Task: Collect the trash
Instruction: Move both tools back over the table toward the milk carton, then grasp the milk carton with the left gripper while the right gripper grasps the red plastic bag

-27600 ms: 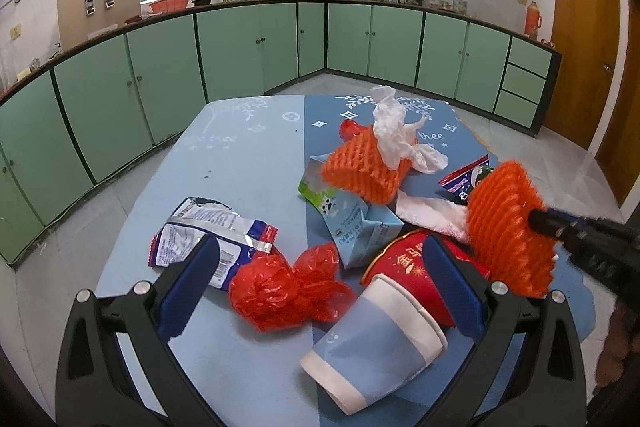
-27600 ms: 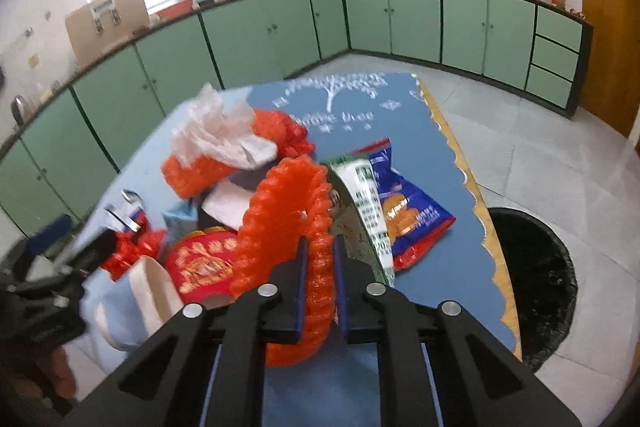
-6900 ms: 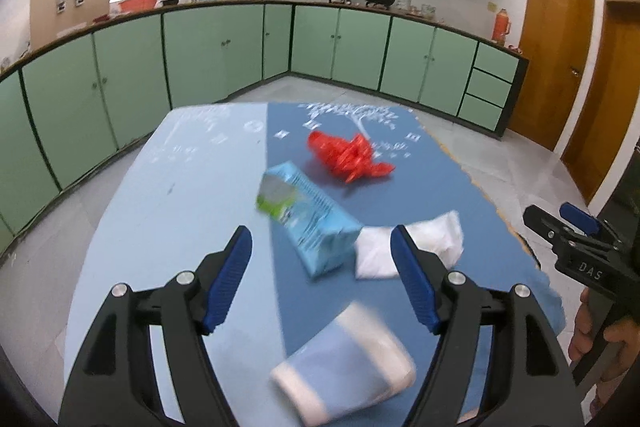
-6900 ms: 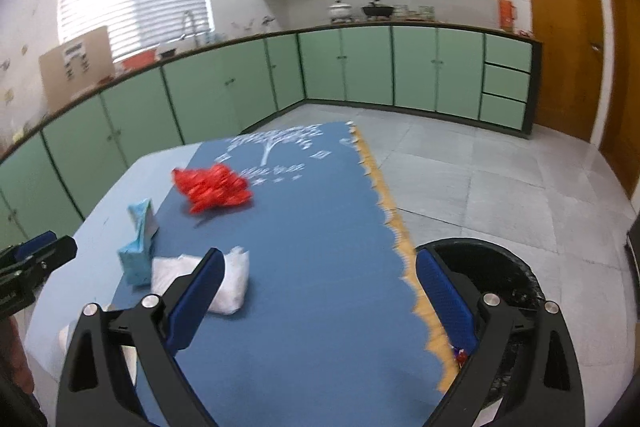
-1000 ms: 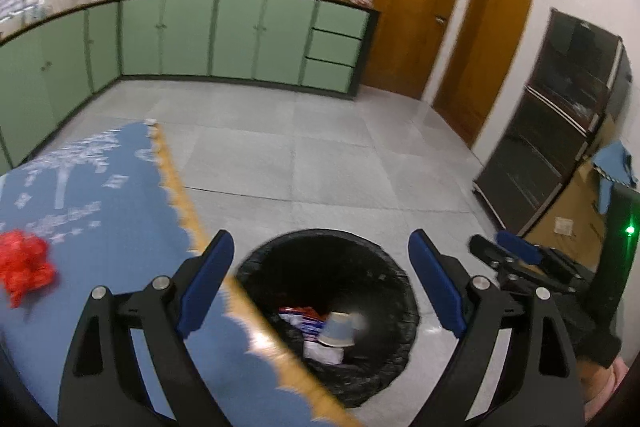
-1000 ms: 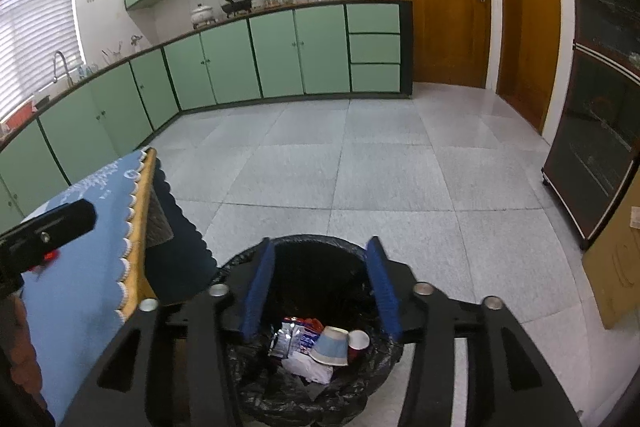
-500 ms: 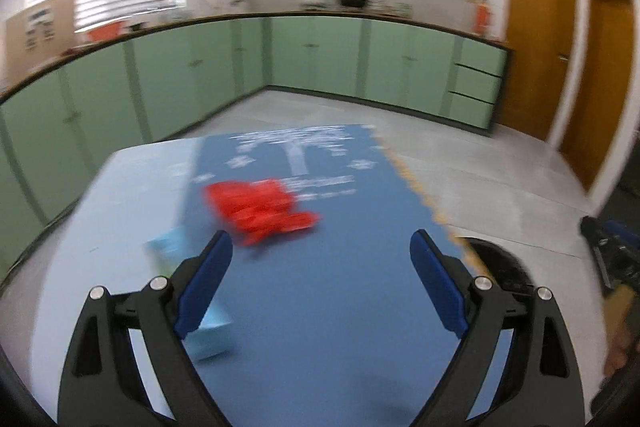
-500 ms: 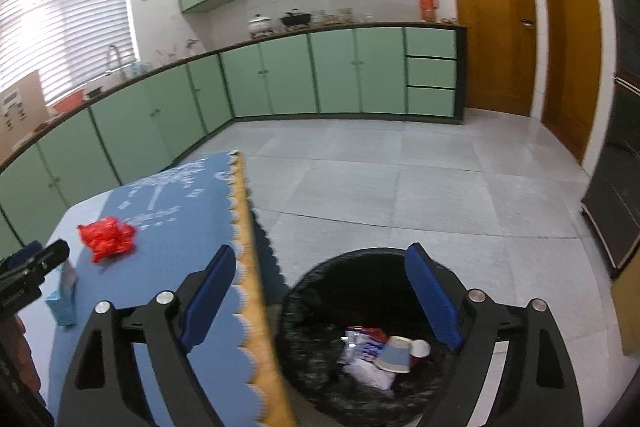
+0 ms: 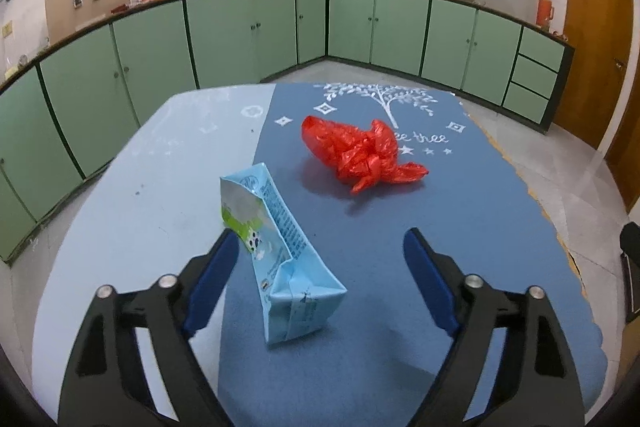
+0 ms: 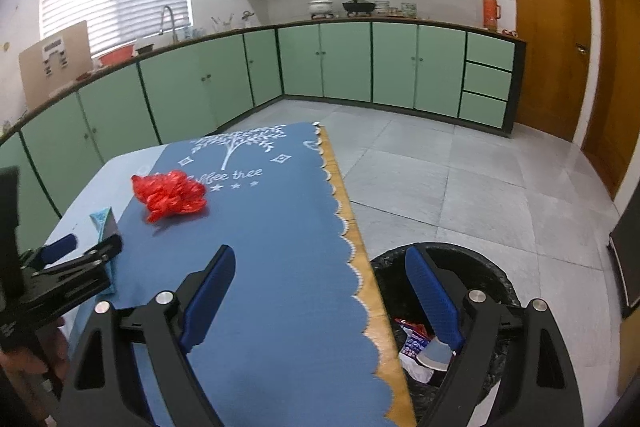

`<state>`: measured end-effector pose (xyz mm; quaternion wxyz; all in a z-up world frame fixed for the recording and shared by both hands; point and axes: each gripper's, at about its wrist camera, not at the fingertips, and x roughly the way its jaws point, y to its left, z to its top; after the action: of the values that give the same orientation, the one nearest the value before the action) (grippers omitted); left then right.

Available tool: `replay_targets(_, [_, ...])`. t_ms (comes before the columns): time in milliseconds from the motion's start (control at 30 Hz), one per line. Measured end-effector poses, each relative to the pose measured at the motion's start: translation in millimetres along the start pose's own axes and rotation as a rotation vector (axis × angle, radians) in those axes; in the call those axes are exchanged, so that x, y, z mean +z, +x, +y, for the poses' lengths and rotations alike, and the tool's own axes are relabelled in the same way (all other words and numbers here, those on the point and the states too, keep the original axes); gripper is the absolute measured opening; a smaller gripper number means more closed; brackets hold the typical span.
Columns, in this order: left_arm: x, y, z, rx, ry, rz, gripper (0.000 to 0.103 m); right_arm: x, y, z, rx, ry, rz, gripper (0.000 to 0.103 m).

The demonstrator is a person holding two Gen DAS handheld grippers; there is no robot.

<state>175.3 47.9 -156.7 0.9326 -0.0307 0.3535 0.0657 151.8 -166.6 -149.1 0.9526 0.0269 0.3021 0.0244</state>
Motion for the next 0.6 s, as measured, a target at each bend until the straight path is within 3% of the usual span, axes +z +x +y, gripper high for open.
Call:
replay_targets(167, [-5,11,6,-0.023,-0.031,0.038,0.062,1,2,6,0.015,0.007,0.0,0.085])
replay_targets(233, [-7,16,8,-0.035,-0.035,0.055,0.047,2,5,10,0.019,0.009,-0.001,0.085])
replay_targets(300, [-11,18,11,-0.042,-0.037,0.064,0.04,3,9,16,0.024,0.005,0.002,0.085])
replay_targets(600, [-12,9,29,-0.058,-0.074,0.032,0.033,4,24,43,0.057,-0.026,0.025,0.085])
